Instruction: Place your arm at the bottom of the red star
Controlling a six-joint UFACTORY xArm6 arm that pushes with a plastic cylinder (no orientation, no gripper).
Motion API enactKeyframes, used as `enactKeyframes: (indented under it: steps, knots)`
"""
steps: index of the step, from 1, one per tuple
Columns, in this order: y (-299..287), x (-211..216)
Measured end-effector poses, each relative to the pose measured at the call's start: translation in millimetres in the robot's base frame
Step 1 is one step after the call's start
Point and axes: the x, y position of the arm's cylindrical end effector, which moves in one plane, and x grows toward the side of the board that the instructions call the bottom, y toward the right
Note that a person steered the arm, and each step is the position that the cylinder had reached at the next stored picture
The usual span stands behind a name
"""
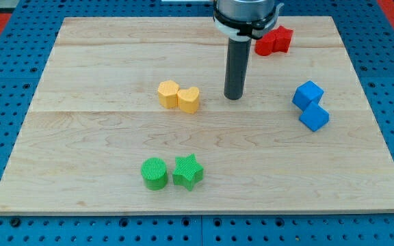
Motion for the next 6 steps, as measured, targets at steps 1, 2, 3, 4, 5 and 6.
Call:
enactKeyframes:
  steps: [1,2,3,4,5,6]
  knots:
    - [-2.6,-2.1]
    - [-3.4,-2.1]
    - [-3.7,-2.1]
    - [-3.2,-2.1]
    - [44.1,-26.6]
    - [80.4,-63.0]
